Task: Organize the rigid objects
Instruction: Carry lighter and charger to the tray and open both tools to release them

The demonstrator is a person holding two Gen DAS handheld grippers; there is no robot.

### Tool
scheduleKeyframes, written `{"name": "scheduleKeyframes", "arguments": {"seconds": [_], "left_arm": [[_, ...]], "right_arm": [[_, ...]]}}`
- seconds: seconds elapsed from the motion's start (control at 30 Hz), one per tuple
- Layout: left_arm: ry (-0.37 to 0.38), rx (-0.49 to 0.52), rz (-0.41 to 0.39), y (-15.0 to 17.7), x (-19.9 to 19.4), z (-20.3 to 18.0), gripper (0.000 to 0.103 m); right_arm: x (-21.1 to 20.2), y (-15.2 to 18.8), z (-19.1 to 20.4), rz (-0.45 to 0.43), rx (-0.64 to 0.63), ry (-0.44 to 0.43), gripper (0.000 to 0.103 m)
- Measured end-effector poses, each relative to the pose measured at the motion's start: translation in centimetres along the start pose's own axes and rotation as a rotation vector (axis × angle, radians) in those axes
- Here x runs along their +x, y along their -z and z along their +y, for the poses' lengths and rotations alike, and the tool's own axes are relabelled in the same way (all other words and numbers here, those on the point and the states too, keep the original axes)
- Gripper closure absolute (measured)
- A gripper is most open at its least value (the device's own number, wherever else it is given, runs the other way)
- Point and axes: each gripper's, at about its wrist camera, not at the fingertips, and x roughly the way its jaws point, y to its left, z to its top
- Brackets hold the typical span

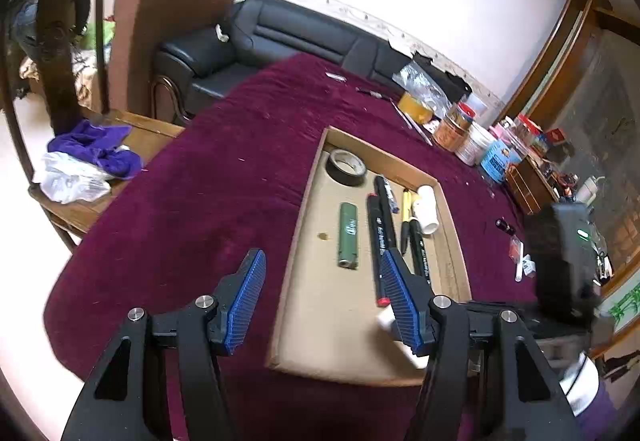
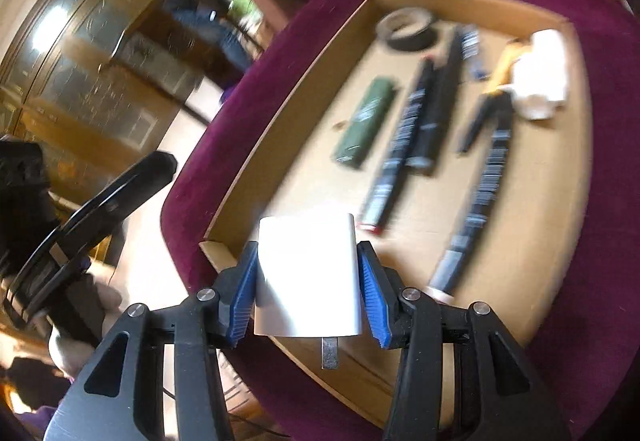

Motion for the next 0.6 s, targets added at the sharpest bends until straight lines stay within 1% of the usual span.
{"name": "scheduleKeyframes", "arguments": {"seconds": [0.1, 0.2, 0.23, 0.33, 0.43, 0.57, 0.6], "left_arm": [[0.020, -0.010, -0.014, 0.3, -0.6, 0.7, 0.049], [0.027, -0.010, -0.026, 0.6, -1.0, 1.0, 0.049], [0.029, -0.010, -0.028, 0.6, -1.0, 1.0, 0.049], [0.048, -0.009, -0.024, 0.9, -0.9, 1.1, 0.048], [0.069, -0.015, -0.021, 1.1, -0.7, 1.6, 0.047], [0.072, -0.014, -0.031, 1.6, -0.6, 2.0, 0.047], [0.072, -0.019, -0.027, 1.6, -0.5, 2.1, 0.047]], "right_arm": [[2.3, -1.1, 1.4, 0.052, -0.038, -0.003, 0.056], [4.6, -2.2, 1.9, 0.082, -0.060, 0.049, 0.056], [4.8, -2.6, 2.1, 0.071, -0.077, 0.061, 0.056], [5.2, -4.3, 2.2, 0.043, -0.116, 0.147, 0.056], [5.5, -5.6, 1.8, 0.020, -0.105, 0.177, 0.056], [6.3, -7.6, 1.7, -0.022, -0.146, 0.308, 0.056], [6.6, -8.2, 1.7, -0.021, -0.142, 0.306, 0.056]]}}
